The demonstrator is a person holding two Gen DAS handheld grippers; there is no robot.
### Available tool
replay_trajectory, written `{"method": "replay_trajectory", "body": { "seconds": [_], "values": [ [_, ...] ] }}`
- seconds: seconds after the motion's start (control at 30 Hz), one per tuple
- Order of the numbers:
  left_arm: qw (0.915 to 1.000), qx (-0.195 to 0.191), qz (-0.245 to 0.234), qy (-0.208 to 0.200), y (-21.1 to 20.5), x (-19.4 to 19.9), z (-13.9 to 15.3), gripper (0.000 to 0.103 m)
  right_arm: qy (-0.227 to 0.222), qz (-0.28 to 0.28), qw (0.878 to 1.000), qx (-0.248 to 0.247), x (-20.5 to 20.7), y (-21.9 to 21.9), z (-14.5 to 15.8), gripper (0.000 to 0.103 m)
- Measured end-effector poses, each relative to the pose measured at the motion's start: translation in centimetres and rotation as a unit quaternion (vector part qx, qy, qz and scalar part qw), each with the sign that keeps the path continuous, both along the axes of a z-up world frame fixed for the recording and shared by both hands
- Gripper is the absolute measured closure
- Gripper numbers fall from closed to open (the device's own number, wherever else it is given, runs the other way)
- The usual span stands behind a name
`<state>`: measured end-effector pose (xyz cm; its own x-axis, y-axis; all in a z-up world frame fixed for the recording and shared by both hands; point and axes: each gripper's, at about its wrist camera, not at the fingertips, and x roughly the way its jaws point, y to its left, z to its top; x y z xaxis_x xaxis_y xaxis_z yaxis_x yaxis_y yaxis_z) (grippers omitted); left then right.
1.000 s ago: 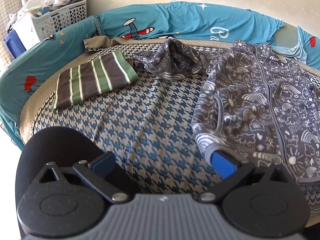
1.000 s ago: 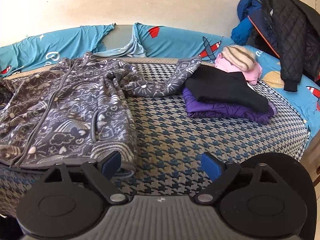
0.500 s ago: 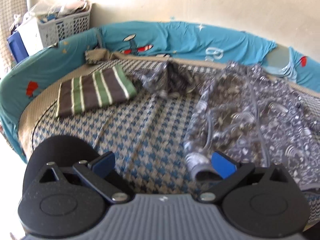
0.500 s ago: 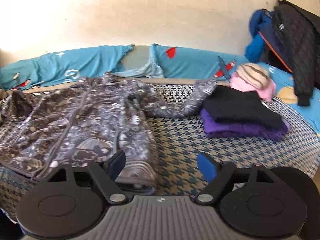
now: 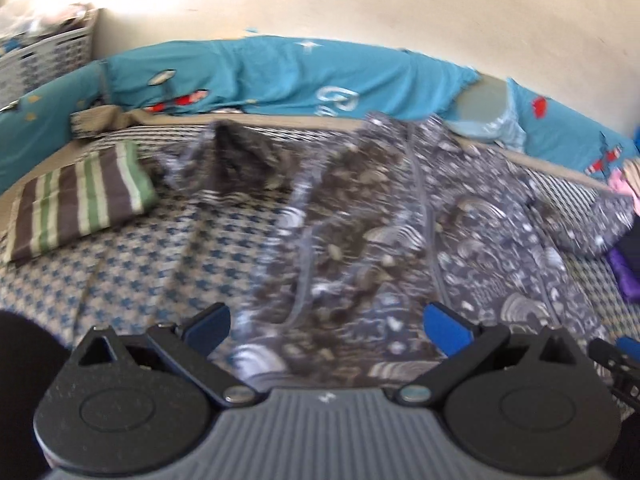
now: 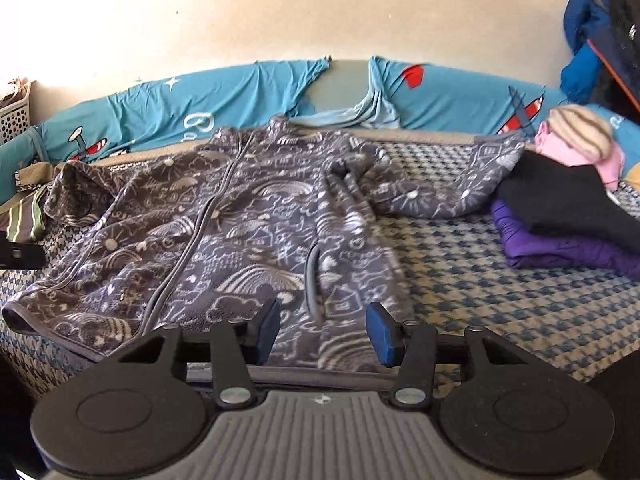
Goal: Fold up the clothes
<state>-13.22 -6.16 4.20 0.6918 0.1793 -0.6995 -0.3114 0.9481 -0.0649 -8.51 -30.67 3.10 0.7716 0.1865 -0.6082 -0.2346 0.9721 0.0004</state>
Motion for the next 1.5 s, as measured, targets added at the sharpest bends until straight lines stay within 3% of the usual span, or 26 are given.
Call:
{"method": "replay_trajectory", "body": {
  "seconds": [0.23, 0.4, 0.83, 1.33, 1.5],
  "values": [
    [0.9981, 0.0, -0.024, 0.057, -1.0, 1.5, -4.6, 0.0, 0.05, -0.023, 0.998, -0.011, 1.2, -0.4, -2.5, 0.056],
    [0.9966, -0.024, -0.017, 0.078, 0.2, 1.7, -6.9, 0.0, 0.081, -0.034, 0.996, -0.003, 1.6, -0.7, -3.6, 0.055],
    [0.9973, 0.008, -0.017, 0.071, -0.7, 1.7, -7.5, 0.0, 0.08, -0.053, 0.995, -0.012, 2.1, -0.3, -4.6, 0.046],
    [0.9974, 0.003, -0.017, 0.069, -0.8, 1.6, -7.4, 0.0, 0.08, -0.065, 0.995, 0.007, 1.7, -0.4, -4.0, 0.045],
    [0.9976, -0.01, -0.017, 0.067, -0.4, 1.4, -7.1, 0.0, 0.067, -0.036, 0.997, 0.024, 1.7, 0.3, -3.1, 0.044]
  ]
}}
